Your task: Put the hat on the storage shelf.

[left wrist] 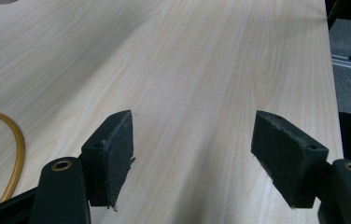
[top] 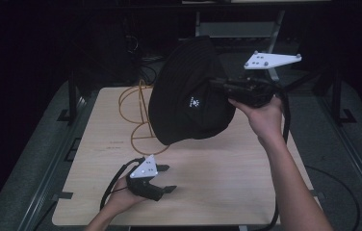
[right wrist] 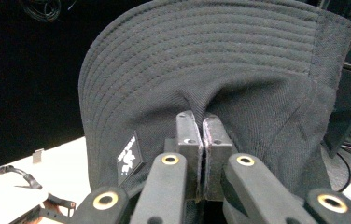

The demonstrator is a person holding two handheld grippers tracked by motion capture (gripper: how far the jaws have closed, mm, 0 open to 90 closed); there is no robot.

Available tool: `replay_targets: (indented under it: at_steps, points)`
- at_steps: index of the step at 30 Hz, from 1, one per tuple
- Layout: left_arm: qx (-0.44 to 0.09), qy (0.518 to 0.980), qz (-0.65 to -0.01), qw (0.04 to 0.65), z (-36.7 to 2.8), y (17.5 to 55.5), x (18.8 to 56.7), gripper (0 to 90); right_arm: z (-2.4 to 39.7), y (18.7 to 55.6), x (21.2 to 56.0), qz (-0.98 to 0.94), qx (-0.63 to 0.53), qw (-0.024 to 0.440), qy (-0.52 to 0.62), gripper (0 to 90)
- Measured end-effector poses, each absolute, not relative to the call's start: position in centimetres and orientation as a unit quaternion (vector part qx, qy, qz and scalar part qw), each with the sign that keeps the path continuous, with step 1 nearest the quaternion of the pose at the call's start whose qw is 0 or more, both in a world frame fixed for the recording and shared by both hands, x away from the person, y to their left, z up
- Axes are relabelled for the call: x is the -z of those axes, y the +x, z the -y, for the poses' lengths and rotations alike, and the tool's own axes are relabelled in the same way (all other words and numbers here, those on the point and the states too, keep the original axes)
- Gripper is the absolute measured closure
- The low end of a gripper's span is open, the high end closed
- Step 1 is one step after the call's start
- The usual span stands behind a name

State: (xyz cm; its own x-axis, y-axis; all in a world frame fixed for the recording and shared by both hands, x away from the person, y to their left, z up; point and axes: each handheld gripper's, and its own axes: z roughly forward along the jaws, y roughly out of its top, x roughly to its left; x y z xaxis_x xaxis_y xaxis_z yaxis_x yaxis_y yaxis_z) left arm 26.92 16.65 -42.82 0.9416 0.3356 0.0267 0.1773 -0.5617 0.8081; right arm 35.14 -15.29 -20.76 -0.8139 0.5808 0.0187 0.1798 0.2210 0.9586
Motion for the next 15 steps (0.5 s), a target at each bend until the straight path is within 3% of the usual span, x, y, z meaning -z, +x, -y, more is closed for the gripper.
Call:
replay_targets:
  at_steps: [15]
  points:
    - [-0.093,0.879,-0.146,0.444,-16.8,26.9,42.9,29.1,13.0,37.1,19.4,-0.766,-0.574,0.164,0.24,88.0]
